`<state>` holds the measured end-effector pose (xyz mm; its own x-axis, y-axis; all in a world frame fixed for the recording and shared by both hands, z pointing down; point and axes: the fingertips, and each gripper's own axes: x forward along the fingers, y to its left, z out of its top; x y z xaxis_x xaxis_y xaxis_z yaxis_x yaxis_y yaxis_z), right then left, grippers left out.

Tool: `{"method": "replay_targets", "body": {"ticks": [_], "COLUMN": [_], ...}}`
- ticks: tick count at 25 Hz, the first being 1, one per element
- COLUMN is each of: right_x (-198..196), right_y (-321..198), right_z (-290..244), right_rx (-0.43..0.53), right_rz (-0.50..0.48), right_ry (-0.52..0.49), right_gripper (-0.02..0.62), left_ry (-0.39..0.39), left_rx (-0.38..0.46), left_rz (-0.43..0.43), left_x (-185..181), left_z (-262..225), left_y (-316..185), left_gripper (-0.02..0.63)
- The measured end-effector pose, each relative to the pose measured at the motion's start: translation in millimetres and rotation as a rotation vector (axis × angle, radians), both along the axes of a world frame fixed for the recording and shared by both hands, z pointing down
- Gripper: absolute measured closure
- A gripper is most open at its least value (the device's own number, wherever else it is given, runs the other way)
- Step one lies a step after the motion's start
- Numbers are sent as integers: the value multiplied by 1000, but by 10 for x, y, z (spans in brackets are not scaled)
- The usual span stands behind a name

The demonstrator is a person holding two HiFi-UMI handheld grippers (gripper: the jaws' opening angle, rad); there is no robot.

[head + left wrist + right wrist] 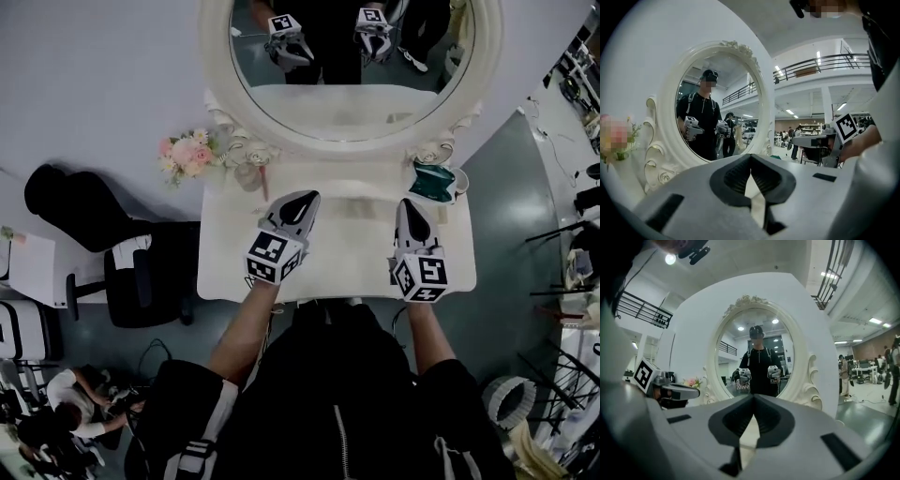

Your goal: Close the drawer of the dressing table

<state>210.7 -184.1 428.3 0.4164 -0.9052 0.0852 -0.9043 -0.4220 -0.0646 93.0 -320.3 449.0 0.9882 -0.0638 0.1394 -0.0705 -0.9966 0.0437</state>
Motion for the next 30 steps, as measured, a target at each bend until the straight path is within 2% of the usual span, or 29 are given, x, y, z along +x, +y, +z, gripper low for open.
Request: {"method": "replay_targets", "body": {"ticks": [15, 30], "right_x": [334, 480], "right_y": [7, 544], "right_z": [31, 1031], "right_rx": [-16, -149], "right_rz": [-32, 28], "right_ry": [2, -140], "right_gripper": [601, 601], "left_ry": [-9, -133], "left_rx": [-6, -97], "left_rz": [-1, 75], "left_x": [334, 606], "left_z": [21, 734], "left_y": [127, 569], "left_gripper": [604, 604]}}
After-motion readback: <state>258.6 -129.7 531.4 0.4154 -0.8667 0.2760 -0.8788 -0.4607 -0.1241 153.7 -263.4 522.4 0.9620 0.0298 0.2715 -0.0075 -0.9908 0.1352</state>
